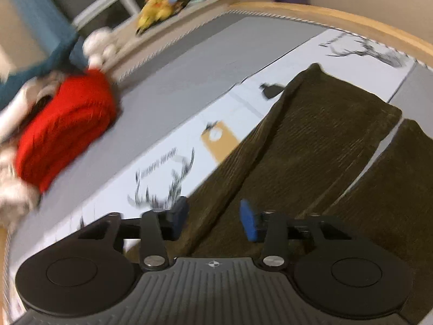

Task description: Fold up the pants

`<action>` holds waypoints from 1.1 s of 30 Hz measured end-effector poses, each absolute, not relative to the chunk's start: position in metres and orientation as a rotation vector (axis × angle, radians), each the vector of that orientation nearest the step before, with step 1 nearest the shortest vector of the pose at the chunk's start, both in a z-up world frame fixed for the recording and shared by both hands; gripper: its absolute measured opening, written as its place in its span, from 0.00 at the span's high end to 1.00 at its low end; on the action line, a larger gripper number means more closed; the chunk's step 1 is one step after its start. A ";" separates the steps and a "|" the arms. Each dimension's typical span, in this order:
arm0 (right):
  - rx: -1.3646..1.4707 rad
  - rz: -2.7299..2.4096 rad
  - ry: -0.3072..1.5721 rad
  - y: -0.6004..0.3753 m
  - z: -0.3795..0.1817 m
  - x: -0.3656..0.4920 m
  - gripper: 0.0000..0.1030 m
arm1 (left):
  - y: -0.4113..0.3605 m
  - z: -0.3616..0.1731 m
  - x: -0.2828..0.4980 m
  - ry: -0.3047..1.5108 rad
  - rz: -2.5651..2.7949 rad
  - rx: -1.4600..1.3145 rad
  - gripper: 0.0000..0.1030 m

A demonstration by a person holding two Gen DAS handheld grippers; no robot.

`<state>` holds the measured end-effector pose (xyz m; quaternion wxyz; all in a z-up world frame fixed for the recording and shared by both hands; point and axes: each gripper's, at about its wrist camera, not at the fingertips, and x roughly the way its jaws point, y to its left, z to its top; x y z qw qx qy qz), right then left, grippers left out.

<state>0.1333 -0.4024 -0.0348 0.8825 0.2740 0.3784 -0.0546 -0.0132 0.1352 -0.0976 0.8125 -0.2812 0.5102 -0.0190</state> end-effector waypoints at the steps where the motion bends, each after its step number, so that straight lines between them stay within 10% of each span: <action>1: 0.600 -0.126 0.765 -0.411 -0.037 0.136 0.61 | 0.135 -0.097 -0.009 1.079 -0.029 -0.593 0.26; 15: 0.848 -0.224 0.723 -0.497 -0.136 0.240 0.57 | 0.159 -0.108 0.015 1.031 0.194 -0.610 0.32; 22: 0.824 -0.213 0.733 -0.506 -0.166 0.272 0.54 | 0.168 -0.107 0.020 1.035 0.188 -0.546 0.78; 25: 0.764 -0.201 0.717 -0.499 -0.162 0.277 0.87 | 0.164 -0.100 0.021 1.021 0.161 -0.480 0.82; 33: 0.760 -0.150 0.641 -0.503 -0.075 0.228 0.89 | 0.177 -0.063 0.010 0.921 0.080 -0.372 0.89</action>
